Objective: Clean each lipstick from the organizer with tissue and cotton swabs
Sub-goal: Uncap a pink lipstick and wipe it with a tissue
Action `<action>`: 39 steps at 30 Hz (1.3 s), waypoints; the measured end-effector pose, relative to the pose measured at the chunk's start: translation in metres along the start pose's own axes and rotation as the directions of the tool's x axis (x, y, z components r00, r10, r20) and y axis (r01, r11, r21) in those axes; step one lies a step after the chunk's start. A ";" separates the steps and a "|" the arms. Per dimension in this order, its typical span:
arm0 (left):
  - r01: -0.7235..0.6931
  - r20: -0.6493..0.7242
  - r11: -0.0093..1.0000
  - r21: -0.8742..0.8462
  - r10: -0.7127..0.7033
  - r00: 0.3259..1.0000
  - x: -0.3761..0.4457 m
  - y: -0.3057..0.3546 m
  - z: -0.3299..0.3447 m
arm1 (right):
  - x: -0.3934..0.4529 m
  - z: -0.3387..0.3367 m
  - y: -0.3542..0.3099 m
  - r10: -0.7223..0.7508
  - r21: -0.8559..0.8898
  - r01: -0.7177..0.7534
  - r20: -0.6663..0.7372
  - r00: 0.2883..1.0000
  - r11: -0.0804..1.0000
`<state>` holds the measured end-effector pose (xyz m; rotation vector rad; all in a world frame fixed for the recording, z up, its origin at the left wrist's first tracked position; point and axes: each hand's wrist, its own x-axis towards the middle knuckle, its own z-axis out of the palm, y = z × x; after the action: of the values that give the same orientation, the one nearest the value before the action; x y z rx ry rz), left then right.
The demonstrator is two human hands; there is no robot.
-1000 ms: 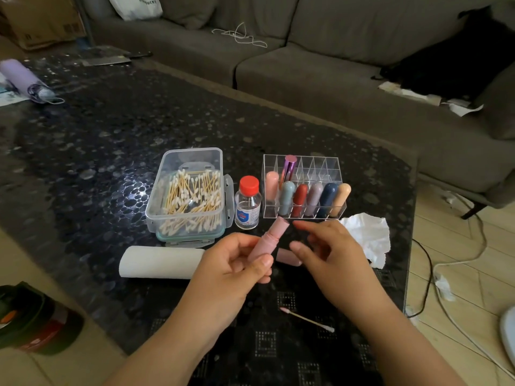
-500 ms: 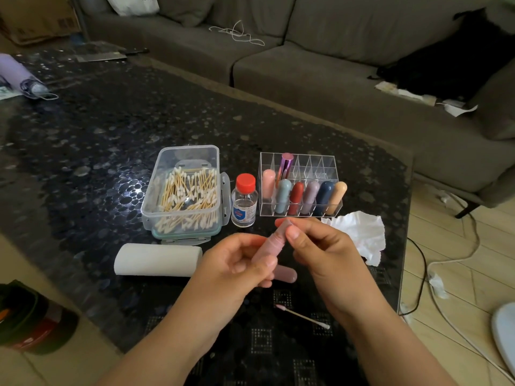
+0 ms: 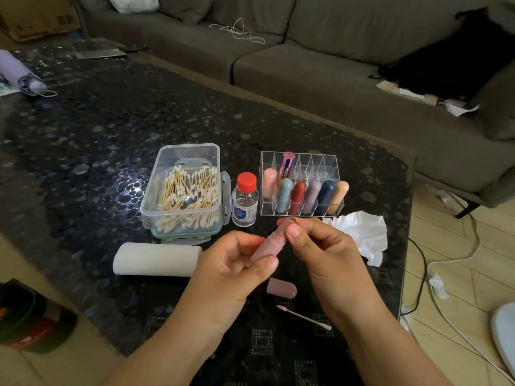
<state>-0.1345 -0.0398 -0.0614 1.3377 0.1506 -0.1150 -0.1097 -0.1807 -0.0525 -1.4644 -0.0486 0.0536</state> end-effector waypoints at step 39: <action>-0.041 0.135 0.973 0.228 0.010 0.991 0.011 -0.013 -0.002 | 0.002 -0.020 0.002 0.056 -0.312 -0.041 0.038 0.998 0.949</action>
<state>-0.1259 -0.0405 -0.0761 1.5585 0.0069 -0.2045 -0.1062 -0.2006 -0.0571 -1.7810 -0.0614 0.1248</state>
